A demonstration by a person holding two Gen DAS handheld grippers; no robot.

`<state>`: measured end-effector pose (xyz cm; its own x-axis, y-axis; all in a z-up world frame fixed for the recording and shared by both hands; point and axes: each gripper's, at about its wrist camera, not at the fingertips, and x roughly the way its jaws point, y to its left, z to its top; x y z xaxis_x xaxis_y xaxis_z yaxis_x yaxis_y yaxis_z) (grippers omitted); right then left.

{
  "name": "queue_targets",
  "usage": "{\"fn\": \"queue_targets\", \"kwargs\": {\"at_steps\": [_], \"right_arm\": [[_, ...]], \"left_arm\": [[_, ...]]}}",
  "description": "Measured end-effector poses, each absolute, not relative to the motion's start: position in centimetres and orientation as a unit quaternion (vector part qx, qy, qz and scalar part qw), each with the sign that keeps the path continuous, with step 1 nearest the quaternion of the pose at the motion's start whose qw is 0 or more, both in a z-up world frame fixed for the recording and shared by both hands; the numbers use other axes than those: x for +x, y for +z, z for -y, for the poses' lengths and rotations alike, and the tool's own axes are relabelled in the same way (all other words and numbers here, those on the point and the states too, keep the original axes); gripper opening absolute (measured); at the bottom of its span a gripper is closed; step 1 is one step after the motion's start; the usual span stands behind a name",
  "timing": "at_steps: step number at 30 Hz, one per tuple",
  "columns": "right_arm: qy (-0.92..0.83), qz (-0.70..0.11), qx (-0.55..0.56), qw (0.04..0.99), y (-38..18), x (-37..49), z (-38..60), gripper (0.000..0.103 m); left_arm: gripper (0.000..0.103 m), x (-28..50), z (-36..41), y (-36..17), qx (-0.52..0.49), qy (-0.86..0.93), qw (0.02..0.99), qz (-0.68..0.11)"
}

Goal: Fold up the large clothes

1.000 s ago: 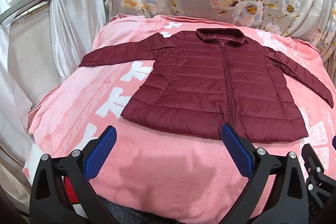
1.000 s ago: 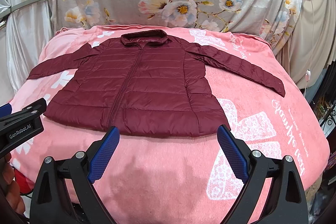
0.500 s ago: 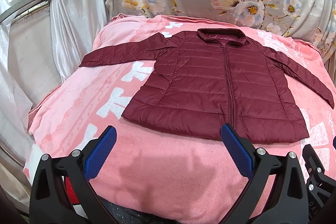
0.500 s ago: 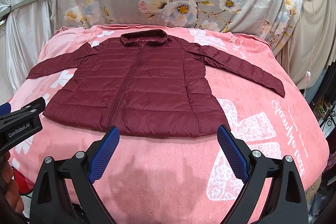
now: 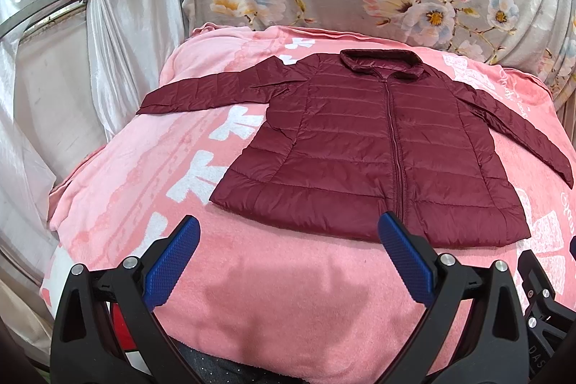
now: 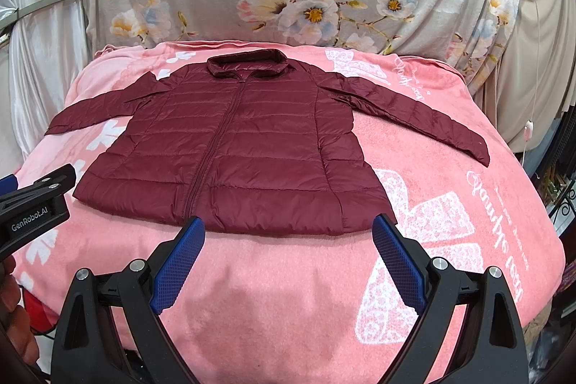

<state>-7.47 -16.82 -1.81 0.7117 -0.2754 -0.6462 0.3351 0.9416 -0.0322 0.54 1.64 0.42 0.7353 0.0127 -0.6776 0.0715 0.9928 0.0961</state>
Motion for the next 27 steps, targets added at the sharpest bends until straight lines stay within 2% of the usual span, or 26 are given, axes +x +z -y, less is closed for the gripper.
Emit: {"fn": "queue_targets", "kwargs": {"at_steps": [27], "right_arm": [[-0.166, -0.343, 0.043, 0.924, -1.82, -7.42, 16.69, 0.092]], "left_arm": [[0.097, 0.85, -2.1, 0.16, 0.057, -0.015, 0.929, -0.365]]}}
